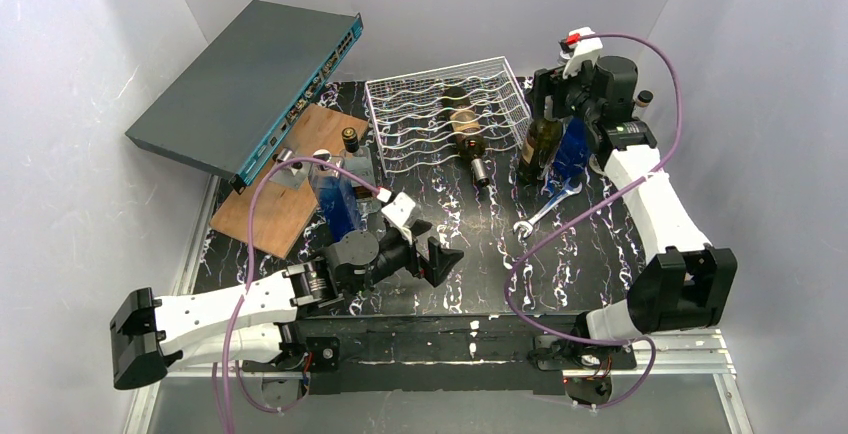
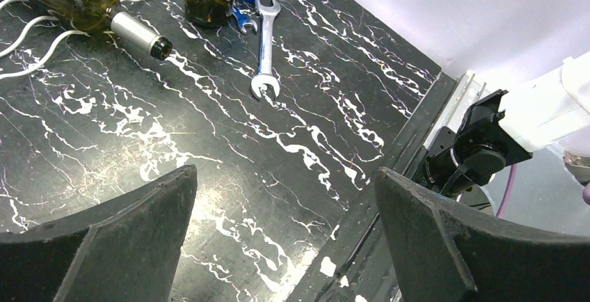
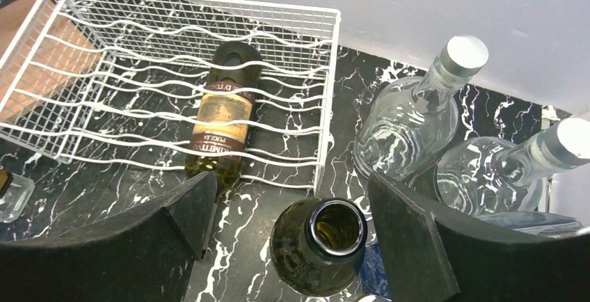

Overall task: Take the wine bottle off the wine rack
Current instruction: Place the wine bottle at the center of the board, then pick up the wine bottle from the wine rack.

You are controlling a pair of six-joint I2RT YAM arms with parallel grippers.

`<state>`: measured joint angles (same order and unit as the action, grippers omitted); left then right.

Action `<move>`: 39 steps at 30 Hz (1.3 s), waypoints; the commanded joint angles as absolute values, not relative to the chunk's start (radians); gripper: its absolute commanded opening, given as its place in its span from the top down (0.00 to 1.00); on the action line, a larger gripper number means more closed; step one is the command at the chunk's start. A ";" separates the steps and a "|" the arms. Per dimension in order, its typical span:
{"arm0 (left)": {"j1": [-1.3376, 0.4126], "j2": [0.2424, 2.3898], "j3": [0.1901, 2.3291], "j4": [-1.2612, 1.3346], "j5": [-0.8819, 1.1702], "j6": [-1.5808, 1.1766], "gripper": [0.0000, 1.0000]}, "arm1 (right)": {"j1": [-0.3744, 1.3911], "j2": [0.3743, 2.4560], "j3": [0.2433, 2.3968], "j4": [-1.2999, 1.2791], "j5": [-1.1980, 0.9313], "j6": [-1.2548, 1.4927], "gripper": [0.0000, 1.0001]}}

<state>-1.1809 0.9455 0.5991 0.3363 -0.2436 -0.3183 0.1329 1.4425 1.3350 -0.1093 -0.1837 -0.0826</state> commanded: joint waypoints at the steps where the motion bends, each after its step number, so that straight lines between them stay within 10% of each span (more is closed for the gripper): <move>1: -1.176 0.909 0.606 0.318 -0.249 -0.351 0.02 | 0.131 1.361 1.403 -0.121 -0.225 -0.102 0.10; 39: -1.177 0.816 0.592 0.203 -0.281 -0.427 0.02 | 0.305 1.176 1.153 -0.369 -0.551 -0.186 0.02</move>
<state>-1.1805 0.8455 0.5991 0.2153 -0.2443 -0.4068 0.2325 1.1759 1.1797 -0.3798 -0.6052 -0.1314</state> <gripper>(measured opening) 0.983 0.983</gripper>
